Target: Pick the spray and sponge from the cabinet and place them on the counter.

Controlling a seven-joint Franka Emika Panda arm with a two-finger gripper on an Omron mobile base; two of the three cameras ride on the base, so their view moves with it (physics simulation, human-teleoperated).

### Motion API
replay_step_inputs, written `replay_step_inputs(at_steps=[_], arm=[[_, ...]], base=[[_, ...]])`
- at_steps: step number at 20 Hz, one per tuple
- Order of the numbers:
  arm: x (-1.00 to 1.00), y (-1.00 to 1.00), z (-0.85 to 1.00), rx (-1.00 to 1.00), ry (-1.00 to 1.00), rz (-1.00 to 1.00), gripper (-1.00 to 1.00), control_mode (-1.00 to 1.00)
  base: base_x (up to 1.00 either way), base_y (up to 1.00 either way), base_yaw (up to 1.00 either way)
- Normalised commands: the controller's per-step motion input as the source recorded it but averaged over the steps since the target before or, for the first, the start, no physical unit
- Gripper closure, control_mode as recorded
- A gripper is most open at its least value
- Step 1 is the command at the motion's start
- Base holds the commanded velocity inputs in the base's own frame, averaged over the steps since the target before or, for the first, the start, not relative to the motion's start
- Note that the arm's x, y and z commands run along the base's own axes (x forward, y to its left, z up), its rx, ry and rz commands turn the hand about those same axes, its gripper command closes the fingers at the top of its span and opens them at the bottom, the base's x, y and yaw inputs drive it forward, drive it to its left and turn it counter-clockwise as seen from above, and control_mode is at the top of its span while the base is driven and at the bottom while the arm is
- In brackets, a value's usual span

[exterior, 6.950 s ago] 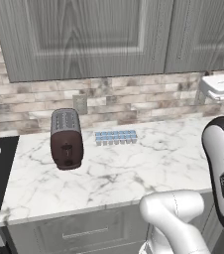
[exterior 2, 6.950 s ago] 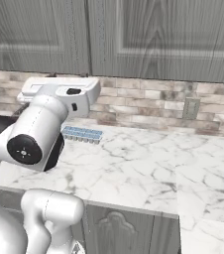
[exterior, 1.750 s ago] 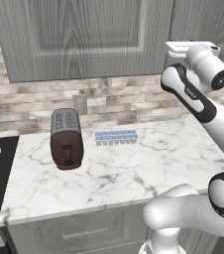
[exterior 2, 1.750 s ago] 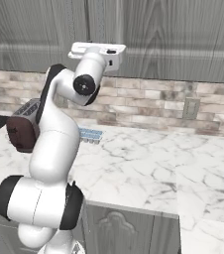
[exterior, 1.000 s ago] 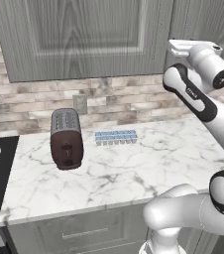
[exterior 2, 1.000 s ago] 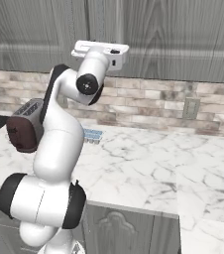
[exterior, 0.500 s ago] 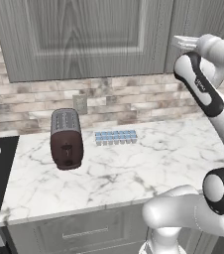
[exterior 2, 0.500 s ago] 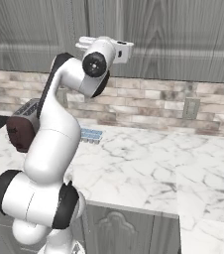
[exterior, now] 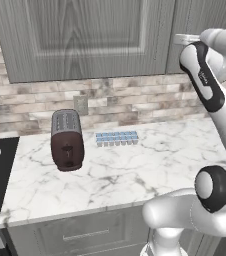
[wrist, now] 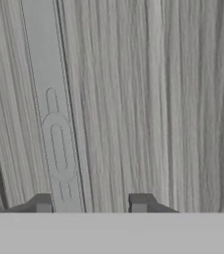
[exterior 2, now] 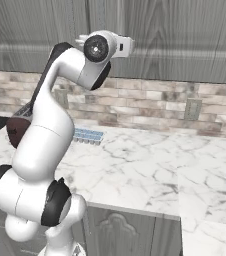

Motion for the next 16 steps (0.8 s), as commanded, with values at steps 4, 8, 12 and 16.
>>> replay_step_inputs(at_steps=[4,8,12,16], arm=[[0.11,0.03,-0.09,0.0,0.05,0.01,1.0,-1.0],[0.01,0.0,-0.08,0.0,0.01,0.02,1.0,-1.0],[0.0,-0.1,-0.02,0.0,0.0,0.02,1.0,-1.0],[0.0,-0.26,0.0,0.0,0.0,0.01,1.0,-1.0]], base=[[0.0,0.0,0.0],[0.0,0.0,0.0],[0.0,0.0,0.0],[0.0,0.0,0.0]])
